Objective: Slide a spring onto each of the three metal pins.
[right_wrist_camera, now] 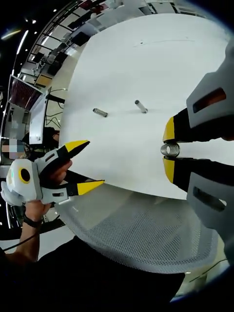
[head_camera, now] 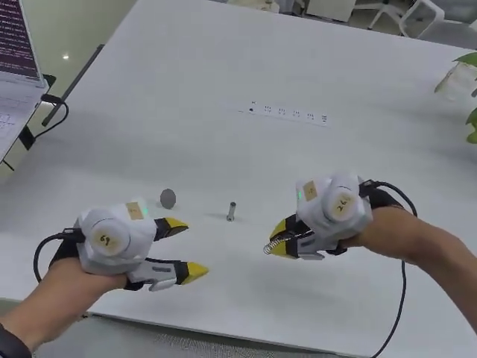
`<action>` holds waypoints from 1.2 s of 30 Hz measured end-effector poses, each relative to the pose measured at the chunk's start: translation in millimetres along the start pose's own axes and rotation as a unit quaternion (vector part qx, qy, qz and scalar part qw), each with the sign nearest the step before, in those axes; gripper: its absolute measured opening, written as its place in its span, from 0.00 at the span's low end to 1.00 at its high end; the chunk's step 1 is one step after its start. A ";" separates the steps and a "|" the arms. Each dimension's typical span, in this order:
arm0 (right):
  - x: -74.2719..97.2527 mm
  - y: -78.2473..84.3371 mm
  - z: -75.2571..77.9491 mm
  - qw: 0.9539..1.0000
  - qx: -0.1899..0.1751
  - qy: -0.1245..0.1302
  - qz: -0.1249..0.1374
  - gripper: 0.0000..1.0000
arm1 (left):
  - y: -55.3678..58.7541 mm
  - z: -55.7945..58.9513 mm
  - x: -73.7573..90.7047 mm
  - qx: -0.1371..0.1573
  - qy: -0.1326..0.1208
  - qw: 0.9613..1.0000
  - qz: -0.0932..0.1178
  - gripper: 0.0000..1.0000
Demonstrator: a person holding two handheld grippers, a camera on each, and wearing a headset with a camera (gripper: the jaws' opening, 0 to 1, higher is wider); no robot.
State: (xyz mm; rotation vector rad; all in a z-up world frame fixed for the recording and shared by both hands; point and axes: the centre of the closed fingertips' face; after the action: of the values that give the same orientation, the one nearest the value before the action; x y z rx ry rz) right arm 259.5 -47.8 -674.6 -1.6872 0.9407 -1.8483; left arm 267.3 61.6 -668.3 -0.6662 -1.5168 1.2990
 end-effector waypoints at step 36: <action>-39.0 -12.4 81.7 0.999 -0.008 0.029 -0.014 0.09 | 14.5 -47.9 61.3 0.043 -0.101 0.994 0.013 0.61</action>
State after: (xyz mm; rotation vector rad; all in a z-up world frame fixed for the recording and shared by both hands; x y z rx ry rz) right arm 346.7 -25.4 -690.5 -1.6725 0.9629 -1.9221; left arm 286.4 138.3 -665.1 -0.5139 -1.6081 1.4788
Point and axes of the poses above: the centre of the closed fingertips' face, and the gripper's own axes: x roughly backward along the fingers, z roughly to its right, y roughly out of its underside, and after that the axes turned 15 degrees about z, right-handed
